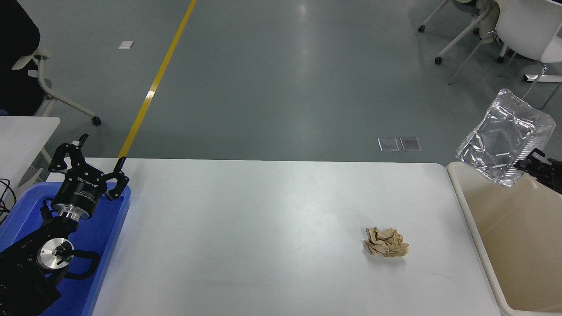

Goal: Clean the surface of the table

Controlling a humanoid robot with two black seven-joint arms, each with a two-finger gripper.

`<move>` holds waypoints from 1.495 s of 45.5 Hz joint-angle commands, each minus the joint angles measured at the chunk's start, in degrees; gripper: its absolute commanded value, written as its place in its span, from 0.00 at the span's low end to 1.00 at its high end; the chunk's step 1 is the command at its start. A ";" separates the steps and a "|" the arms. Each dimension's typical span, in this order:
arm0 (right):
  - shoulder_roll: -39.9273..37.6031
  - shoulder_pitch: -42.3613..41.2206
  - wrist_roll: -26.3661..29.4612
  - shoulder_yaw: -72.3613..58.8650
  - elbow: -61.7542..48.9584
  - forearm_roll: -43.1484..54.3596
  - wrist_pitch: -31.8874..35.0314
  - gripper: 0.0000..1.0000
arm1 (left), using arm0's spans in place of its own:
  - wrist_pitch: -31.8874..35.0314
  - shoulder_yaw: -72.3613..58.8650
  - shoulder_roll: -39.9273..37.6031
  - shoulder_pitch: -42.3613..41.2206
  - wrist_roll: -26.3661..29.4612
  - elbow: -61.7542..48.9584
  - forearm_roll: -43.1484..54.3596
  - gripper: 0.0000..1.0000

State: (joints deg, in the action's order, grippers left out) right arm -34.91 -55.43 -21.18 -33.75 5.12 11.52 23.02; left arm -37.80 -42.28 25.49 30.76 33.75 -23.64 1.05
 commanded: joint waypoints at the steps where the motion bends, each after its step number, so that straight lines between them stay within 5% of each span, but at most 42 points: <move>1: 0.02 0.41 9.13 2.11 -1.60 -1.68 -2.19 0.00 | 0.01 0.00 0.00 0.00 0.00 0.00 0.00 1.00; 20: 2.56 4.63 17.40 9.84 -1.60 -2.56 -14.76 0.00 | 0.01 0.00 0.00 0.00 0.00 0.08 0.00 1.00; 68: 9.06 16.93 17.22 9.93 -2.65 1.49 -19.24 0.00 | 0.01 0.00 0.00 0.00 0.00 0.00 0.00 1.00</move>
State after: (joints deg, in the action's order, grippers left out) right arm -28.53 -40.73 -3.99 -23.90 3.39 13.07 5.13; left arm -37.79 -42.28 25.49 30.76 33.75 -23.63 1.05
